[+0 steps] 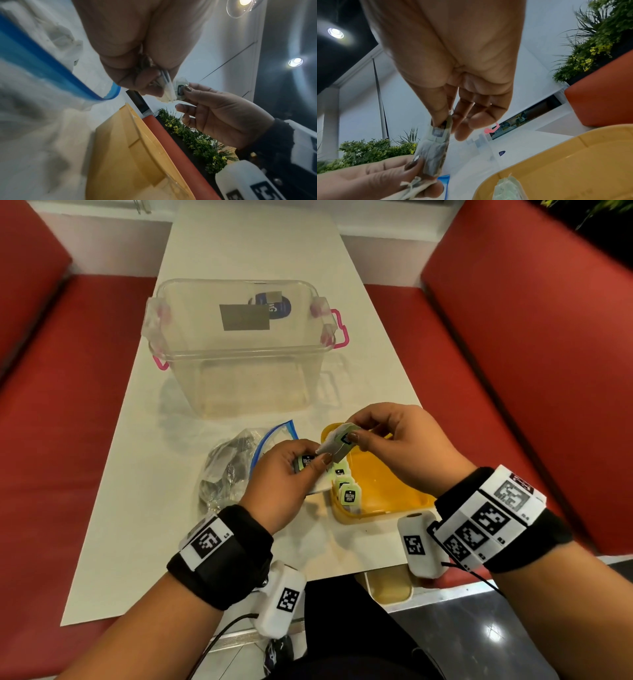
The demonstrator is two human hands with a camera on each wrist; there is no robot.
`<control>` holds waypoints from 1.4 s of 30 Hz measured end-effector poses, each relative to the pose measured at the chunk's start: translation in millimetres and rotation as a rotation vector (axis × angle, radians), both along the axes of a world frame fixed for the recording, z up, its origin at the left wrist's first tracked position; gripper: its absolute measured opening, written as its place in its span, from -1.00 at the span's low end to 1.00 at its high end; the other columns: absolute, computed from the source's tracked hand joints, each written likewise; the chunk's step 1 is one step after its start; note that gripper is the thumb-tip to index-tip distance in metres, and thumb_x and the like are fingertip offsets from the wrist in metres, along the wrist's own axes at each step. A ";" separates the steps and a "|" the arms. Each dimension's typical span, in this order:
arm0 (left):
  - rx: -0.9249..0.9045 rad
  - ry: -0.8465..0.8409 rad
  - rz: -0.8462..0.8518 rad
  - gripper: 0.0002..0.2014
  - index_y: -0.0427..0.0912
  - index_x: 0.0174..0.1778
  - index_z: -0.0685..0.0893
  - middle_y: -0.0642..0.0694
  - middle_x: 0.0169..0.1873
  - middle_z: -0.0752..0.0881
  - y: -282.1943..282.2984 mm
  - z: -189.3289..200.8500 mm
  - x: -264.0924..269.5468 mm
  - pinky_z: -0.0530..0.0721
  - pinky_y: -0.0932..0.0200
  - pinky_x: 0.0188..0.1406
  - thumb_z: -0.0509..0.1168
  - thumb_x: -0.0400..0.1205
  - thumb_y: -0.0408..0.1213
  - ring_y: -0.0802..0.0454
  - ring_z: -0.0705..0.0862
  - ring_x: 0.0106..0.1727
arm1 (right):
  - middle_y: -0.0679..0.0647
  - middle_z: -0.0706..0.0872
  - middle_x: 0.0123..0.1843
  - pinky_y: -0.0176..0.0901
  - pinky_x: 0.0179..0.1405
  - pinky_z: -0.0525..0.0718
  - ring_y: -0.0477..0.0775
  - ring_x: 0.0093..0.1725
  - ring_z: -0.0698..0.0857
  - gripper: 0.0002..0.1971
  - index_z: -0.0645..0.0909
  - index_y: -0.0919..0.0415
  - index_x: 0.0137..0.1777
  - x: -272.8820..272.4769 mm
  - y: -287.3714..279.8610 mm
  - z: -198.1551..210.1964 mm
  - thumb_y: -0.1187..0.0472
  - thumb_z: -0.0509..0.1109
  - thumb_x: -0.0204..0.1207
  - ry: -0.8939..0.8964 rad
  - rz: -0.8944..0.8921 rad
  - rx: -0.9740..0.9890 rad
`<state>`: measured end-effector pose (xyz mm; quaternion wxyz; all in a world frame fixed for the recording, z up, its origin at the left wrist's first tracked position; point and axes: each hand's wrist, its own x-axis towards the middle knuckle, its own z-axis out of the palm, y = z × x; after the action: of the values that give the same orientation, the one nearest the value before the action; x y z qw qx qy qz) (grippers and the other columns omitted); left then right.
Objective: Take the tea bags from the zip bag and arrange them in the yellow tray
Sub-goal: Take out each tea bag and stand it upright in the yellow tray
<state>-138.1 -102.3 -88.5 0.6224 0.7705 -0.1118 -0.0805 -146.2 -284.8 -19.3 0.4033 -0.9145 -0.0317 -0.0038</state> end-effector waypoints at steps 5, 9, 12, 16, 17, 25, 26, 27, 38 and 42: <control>0.066 -0.030 -0.026 -0.87 0.18 -0.14 0.73 0.06 -0.12 0.77 -3.3 0.0 -0.5 0.59 0.26 -0.02 0.41 0.61 -0.20 0.13 0.70 -0.03 | -0.16 0.78 -0.20 -0.26 -0.16 0.67 -0.09 -0.22 0.72 -0.85 0.76 0.04 0.06 1.3 -2.3 0.3 0.21 0.37 0.61 0.008 0.032 -0.001; 0.095 -0.033 -0.014 -0.89 -0.06 -0.03 0.78 -0.02 -0.05 0.75 -4.5 -6.1 2.8 0.54 0.42 -0.05 0.41 0.60 -0.16 0.12 0.69 0.02 | -0.29 0.73 -0.17 -0.53 -0.23 0.55 -0.22 -0.21 0.66 -0.84 0.72 -0.05 0.09 2.6 -5.0 0.8 0.18 0.39 0.58 0.025 0.073 -0.068; 0.131 -0.031 -0.009 -0.83 -0.11 0.03 0.77 -0.04 -0.01 0.73 -5.4 -9.6 3.9 0.52 0.44 -0.04 0.42 0.58 -0.14 0.11 0.68 0.05 | -0.16 0.79 -0.17 -0.36 -0.17 0.65 -0.18 -0.20 0.71 -0.87 0.74 -0.01 0.02 4.7 -6.2 -0.8 0.17 0.45 0.52 0.095 0.137 -0.122; 0.270 -0.066 0.036 -0.88 -0.08 -0.12 0.77 -0.01 -0.09 0.74 -4.2 -11.8 4.0 0.53 0.25 -0.10 0.44 0.56 -0.12 0.10 0.67 -0.03 | -0.12 0.76 -0.31 -0.42 -0.35 0.57 -0.22 -0.32 0.68 -0.94 0.75 0.04 -0.12 11.0 -12.4 -3.6 0.21 0.45 0.50 0.244 0.213 -0.286; 0.307 -0.063 0.042 -0.88 -0.08 -0.16 0.77 -0.01 -0.12 0.75 -3.5 -13.4 4.0 0.51 0.23 -0.14 0.44 0.56 -0.11 0.09 0.67 -0.05 | -0.10 0.76 -0.32 -0.41 -0.37 0.56 -0.22 -0.34 0.67 -0.95 0.73 0.06 -0.14 12.2 -13.5 -5.9 0.20 0.45 0.50 0.298 0.243 -0.358; 0.422 0.023 0.022 -0.83 -0.06 -0.23 0.75 0.03 -0.20 0.71 -12.3 -21.2 1.6 0.41 0.40 -0.32 0.52 0.48 -0.05 0.14 0.63 -0.16 | -0.03 0.75 -0.28 -0.30 -0.44 0.48 -0.08 -0.34 0.68 -0.93 0.72 0.14 -0.07 15.5 0.3 -41.3 0.18 0.46 0.50 0.597 0.438 -0.661; 0.426 0.023 0.020 -0.83 -0.06 -0.22 0.75 0.03 -0.20 0.72 -12.8 -22.0 1.6 0.41 0.42 -0.32 0.52 0.48 -0.05 0.13 0.63 -0.15 | -0.02 0.74 -0.27 -0.31 -0.45 0.45 -0.07 -0.33 0.67 -0.91 0.73 0.17 -0.05 16.9 1.6 -44.1 0.18 0.46 0.50 0.614 0.437 -0.678; 0.423 0.023 0.020 -0.83 -0.07 -0.22 0.75 0.03 -0.20 0.72 -13.0 -22.8 1.8 0.40 0.43 -0.32 0.51 0.48 -0.06 0.13 0.63 -0.15 | 0.00 0.75 -0.24 -0.30 -0.45 0.44 -0.04 -0.30 0.68 -0.89 0.73 0.17 -0.03 18.0 2.4 -45.9 0.18 0.48 0.48 0.625 0.437 -0.699; 0.405 0.024 0.017 -0.83 -0.12 -0.14 0.77 0.02 -0.16 0.75 -13.1 -25.5 2.1 0.37 0.53 -0.35 0.50 0.51 -0.10 0.15 0.63 -0.17 | 0.12 0.70 -0.08 -0.18 -0.28 0.50 0.10 -0.16 0.55 -0.73 0.71 0.15 0.18 16.9 21.3 -44.5 0.21 0.43 0.48 0.521 0.500 -0.850; 0.392 0.043 0.018 -0.82 -0.13 -0.14 0.77 0.01 -0.19 0.75 -12.7 -25.4 1.8 0.42 0.49 -0.33 0.52 0.49 -0.10 0.13 0.65 -0.16 | 0.15 0.69 -0.13 -0.11 -0.24 0.58 0.17 -0.12 0.64 -0.78 0.69 0.19 0.05 17.6 21.7 -48.3 0.17 0.47 0.43 0.504 0.434 -0.821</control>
<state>-136.3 -115.1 -113.9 0.4634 0.8760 -0.0738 -0.1117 -128.6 -263.1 -67.6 -0.0016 -0.9421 -0.1214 0.3127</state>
